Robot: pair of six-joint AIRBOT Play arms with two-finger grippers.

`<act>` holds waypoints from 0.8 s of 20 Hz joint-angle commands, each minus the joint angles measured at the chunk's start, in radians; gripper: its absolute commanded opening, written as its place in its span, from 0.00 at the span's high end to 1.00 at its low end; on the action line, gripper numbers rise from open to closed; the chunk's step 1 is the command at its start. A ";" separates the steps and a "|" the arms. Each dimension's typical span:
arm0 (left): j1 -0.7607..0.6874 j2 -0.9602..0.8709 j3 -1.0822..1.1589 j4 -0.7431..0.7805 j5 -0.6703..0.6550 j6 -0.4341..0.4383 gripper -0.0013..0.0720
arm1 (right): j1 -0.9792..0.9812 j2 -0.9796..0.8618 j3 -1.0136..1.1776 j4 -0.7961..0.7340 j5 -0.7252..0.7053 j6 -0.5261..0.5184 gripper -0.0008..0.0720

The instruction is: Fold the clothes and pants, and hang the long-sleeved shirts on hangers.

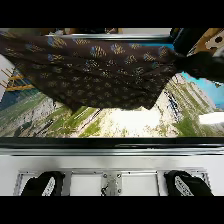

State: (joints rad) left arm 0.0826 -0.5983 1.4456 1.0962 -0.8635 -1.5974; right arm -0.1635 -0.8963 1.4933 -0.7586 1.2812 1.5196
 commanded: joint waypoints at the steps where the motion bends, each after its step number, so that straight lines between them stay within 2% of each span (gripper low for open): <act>1: 0.006 0.127 0.087 0.003 0.001 -0.027 0.97 | -0.016 0.168 0.086 -0.116 0.082 0.150 0.98; 5: 0.006 0.161 0.093 0.011 -0.016 -0.038 0.97 | -0.016 0.239 0.085 -0.171 0.252 0.307 0.98; 7: 0.006 0.102 0.092 0.011 -0.082 -0.039 0.97 | -0.016 0.225 0.082 -0.203 0.330 0.338 0.98; 11: 0.006 -0.146 0.040 0.008 -0.232 -0.042 0.97 | -0.014 0.117 -0.010 -0.218 0.335 0.317 0.98; 13: 0.000 -0.298 -0.040 0.002 -0.219 -0.042 0.97 | -0.014 0.016 -0.092 -0.234 0.322 0.269 0.98; 16: -0.049 -0.573 -0.082 0.002 -0.099 -0.035 0.97 | -0.012 -0.219 -0.166 -0.241 0.217 0.229 0.98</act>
State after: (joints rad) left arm 0.0647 -0.9432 1.4033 1.0958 -1.0374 -1.6386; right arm -0.1772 -0.9424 1.3922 -0.9764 1.5627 1.7855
